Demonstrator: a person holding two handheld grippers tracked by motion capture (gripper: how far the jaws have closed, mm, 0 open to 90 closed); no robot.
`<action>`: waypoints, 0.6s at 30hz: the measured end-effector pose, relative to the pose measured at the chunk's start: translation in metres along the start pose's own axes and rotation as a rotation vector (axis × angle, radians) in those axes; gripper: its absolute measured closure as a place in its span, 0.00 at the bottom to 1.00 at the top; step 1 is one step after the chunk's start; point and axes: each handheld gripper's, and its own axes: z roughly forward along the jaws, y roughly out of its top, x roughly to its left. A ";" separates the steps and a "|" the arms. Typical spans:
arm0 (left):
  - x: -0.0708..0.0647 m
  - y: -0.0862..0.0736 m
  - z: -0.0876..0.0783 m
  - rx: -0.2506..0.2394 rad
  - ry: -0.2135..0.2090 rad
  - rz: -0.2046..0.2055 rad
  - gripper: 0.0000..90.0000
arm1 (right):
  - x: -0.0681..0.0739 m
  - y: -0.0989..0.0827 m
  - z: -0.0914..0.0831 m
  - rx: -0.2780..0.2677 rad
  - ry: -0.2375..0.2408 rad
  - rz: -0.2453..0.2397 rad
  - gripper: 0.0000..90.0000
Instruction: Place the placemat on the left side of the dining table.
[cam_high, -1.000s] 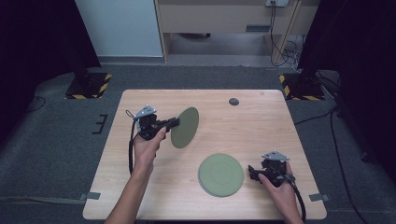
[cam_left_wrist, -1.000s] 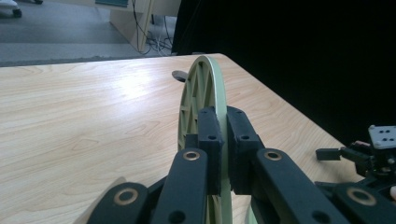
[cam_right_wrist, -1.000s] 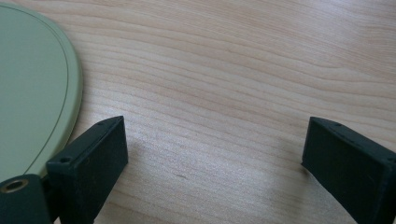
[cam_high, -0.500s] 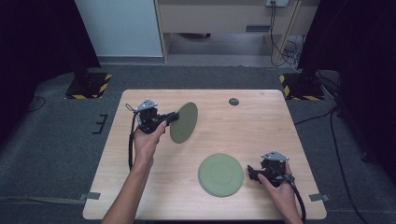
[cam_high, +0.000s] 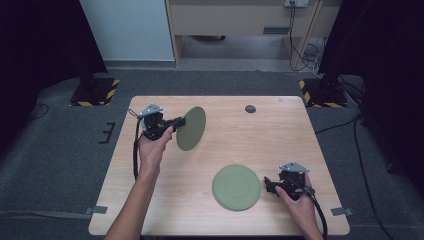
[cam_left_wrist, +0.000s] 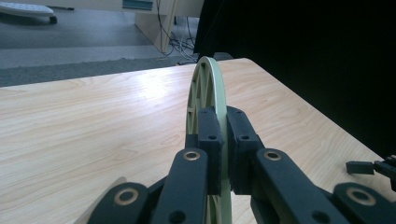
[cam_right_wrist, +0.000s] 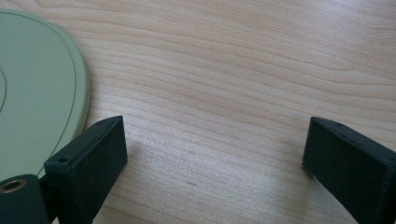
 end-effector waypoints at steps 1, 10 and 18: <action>0.001 0.000 0.000 -0.001 0.003 -0.005 0.95 | 0.000 0.000 0.000 0.001 0.001 0.002 0.07; 0.004 0.003 -0.002 0.012 0.028 0.007 0.95 | -0.001 0.000 0.000 0.005 0.006 0.006 0.07; 0.006 0.005 -0.006 0.007 0.041 0.010 0.95 | -0.001 0.000 0.001 0.007 0.009 0.011 0.07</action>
